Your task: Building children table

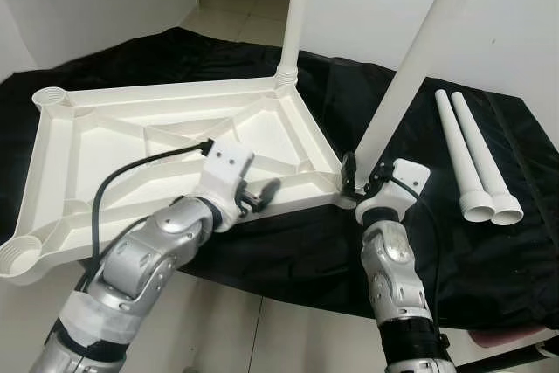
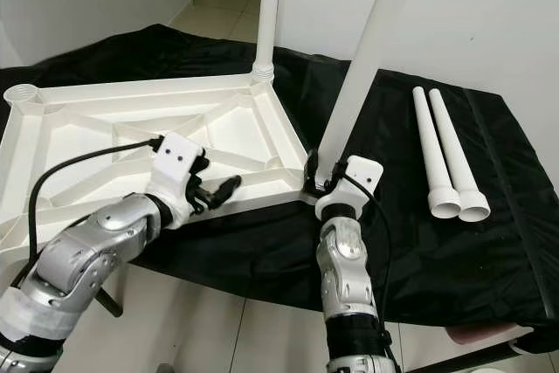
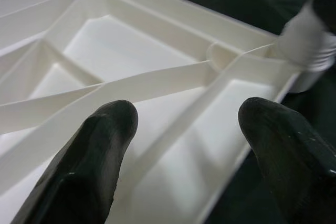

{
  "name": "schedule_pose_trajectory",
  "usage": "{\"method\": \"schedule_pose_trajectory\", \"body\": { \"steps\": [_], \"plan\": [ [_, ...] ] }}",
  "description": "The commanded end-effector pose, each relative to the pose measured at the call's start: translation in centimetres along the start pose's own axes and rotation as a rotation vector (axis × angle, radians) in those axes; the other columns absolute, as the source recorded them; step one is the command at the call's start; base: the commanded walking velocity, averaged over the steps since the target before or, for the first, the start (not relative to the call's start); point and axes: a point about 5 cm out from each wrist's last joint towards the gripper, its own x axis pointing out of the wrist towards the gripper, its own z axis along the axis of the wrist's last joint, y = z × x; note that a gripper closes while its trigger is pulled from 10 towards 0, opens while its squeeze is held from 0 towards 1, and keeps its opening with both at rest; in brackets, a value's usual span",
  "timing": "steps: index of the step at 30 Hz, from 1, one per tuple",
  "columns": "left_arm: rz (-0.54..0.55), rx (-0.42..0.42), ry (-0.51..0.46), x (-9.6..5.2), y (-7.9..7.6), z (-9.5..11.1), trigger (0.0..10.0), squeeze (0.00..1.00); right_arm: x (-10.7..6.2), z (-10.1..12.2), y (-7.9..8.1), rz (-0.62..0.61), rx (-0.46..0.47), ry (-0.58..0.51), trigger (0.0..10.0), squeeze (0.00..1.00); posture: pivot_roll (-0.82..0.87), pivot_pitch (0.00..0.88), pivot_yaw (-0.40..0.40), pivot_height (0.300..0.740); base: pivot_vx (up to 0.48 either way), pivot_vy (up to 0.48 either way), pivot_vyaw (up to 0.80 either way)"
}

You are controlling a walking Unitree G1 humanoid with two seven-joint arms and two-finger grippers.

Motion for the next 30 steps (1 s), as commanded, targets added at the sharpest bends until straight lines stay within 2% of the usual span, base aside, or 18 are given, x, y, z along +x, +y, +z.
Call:
{"method": "schedule_pose_trajectory", "body": {
  "steps": [1, 7, 11, 12, 15, 20, 30],
  "plan": [
    [-0.042, 0.014, 0.006, 0.2, 0.1, 0.0, 10.0, 0.0, -0.5, -0.2, -1.0, -0.024, 0.0, 0.015, 10.0, 0.0, 0.05, 0.07, -0.049, 0.74, 0.0, 0.0, 0.0],
    [0.002, 0.042, 0.045, 0.6, 1.4, -0.5, 10.0, 0.0, -1.7, 0.2, -1.7, -0.011, 0.019, -0.007, 10.0, 0.0, 0.03, 0.068, -0.033, 0.74, 0.0, 0.0, 0.0],
    [0.031, 0.07, 0.112, 1.0, 2.5, -1.4, 10.0, 0.0, -2.4, -0.6, -2.3, -0.015, -0.027, 0.052, 10.0, 0.0, 0.02, 0.062, -0.013, 0.74, 0.0, 0.0, 0.0],
    [0.061, 0.082, 0.142, 1.2, 3.4, -1.8, 10.0, 0.0, -2.6, -0.7, -2.4, -0.016, -0.031, 0.061, 10.0, 0.0, 0.02, 0.056, -0.003, 0.74, 0.0, 0.0, 0.0],
    [0.068, 0.087, 0.16, 1.4, 3.9, -2.0, 10.0, 0.0, -2.7, -0.6, -2.3, -0.012, -0.024, 0.057, 10.0, 0.0, 0.02, 0.052, 0.006, 0.74, 0.0, 0.0, 0.0],
    [0.053, 0.107, 0.174, 1.5, 4.5, -2.0, 10.0, 0.0, -2.8, -0.3, -1.8, 0.019, 0.015, 0.025, 10.0, 0.0, 0.01, 0.049, 0.012, 0.74, 0.0, 0.0, 0.0],
    [0.044, 0.133, 0.204, 1.7, 5.0, -2.3, 10.0, 0.0, -3.0, -0.2, -1.4, 0.051, 0.01, 0.019, 10.0, 0.0, 0.01, 0.044, 0.015, 0.74, 0.0, 0.0, 0.0]
  ]
}}
